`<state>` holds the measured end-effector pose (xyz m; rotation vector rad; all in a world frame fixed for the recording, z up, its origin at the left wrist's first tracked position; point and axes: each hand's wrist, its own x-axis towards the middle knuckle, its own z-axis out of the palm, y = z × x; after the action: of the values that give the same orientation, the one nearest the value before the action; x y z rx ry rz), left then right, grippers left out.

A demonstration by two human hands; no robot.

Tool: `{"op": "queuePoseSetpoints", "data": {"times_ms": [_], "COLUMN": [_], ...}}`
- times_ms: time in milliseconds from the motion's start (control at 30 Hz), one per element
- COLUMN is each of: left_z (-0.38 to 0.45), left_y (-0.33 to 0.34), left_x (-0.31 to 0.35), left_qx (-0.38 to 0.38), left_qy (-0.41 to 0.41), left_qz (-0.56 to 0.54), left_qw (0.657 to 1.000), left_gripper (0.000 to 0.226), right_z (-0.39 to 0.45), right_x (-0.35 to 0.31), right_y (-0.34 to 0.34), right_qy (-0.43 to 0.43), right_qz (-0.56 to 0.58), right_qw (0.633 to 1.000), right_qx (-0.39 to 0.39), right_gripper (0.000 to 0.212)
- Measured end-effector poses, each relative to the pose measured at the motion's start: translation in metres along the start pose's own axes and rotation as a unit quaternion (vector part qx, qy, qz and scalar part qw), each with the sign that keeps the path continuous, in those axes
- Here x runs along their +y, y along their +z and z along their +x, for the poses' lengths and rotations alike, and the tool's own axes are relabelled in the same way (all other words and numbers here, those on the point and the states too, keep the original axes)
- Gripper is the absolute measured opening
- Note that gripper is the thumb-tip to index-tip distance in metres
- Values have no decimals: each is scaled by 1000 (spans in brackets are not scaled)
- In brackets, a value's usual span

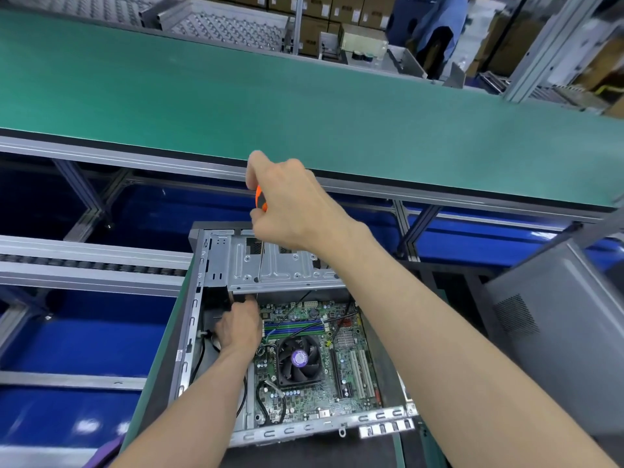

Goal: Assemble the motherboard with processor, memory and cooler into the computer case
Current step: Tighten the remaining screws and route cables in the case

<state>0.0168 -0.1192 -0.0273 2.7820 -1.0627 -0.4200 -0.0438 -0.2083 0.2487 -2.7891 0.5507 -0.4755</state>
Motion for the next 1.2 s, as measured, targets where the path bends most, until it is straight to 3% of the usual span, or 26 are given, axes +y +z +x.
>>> {"op": "queuePoseSetpoints", "data": {"times_ms": [133, 300, 500, 700, 900, 967, 1067, 1200], "left_z": [-4, -4, -9, -11, -12, -13, -14, -18], "left_y": [-10, -23, -26, -29, -33, -34, -35, -28], "left_x": [4, 3, 2, 1, 3, 3, 2, -7], "left_qx": [-1, 48, 41, 3, -3, -6, -12, -25], "left_qy": [-5, -31, -135, -153, -131, -126, -120, -169], "left_qz": [-24, -180, -498, -642, -730, -744, -754, -755], "left_qw": [1000, 982, 856, 751, 671, 656, 646, 633], "left_gripper": [17, 45, 29, 20, 17, 18, 19, 17], "right_z": [2, -1, -6, -8, -19, -26, -40, -46], "right_x": [8, 11, 5, 1, 7, 10, 13, 18], "right_y": [-14, -21, -25, -21, 30, 56, 88, 90], "right_qy": [24, 38, 51, 67, 164, 191, 191, 201], "right_qz": [39, 73, 88, 121, 199, 197, 169, 188], "right_qw": [998, 995, 992, 982, 953, 954, 966, 957], "right_qx": [50, 62, 70, 131, 160, 119, 53, 96], "right_gripper": [27, 26, 27, 31, 14, 12, 25, 36]}}
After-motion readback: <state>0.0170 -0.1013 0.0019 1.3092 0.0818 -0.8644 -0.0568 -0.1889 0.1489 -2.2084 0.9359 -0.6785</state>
